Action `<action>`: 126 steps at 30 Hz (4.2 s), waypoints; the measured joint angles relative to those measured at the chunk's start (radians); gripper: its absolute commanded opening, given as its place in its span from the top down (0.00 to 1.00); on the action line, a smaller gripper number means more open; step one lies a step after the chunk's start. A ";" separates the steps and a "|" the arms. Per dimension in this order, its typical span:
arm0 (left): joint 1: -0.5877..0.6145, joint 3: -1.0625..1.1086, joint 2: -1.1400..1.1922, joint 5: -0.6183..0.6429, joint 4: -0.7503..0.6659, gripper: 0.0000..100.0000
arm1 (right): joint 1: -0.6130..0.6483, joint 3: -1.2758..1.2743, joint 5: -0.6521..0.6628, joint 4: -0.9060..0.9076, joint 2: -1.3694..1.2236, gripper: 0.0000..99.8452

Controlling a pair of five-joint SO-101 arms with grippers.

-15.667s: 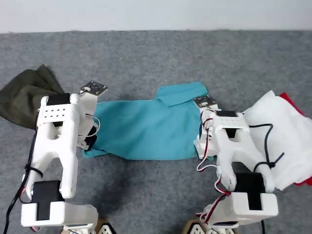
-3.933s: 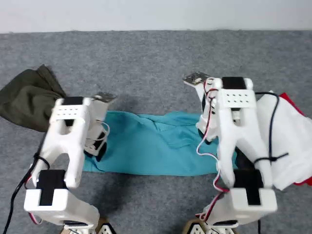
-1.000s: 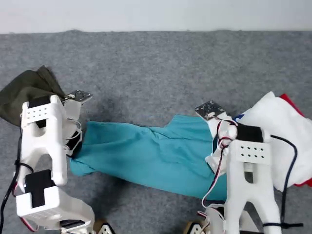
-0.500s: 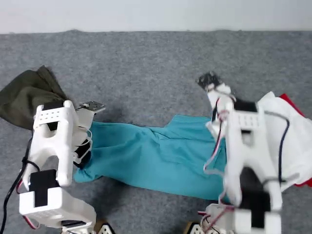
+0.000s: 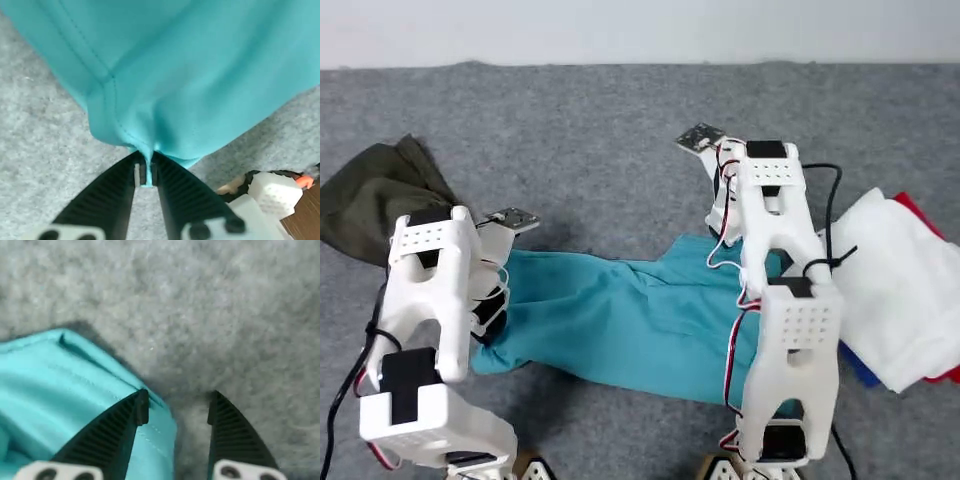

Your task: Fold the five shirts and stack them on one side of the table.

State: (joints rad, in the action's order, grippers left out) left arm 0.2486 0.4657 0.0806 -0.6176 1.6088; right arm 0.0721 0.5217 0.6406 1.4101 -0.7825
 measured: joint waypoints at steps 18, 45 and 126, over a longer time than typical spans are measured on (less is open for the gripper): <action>0.000 0.000 0.000 -0.003 0.000 0.98 | -0.006 0.097 0.078 0.118 0.017 0.99; 0.000 0.032 0.000 -0.003 0.000 0.98 | 0.012 0.060 -0.029 0.163 -0.034 0.91; 0.000 0.161 0.000 -0.003 -0.094 0.98 | 0.216 -0.632 0.249 -0.130 0.460 0.99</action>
State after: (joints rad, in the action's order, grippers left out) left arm 0.2486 0.6268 0.0806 -0.6206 1.5152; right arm 0.2885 -0.1105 0.8892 1.2797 -0.3222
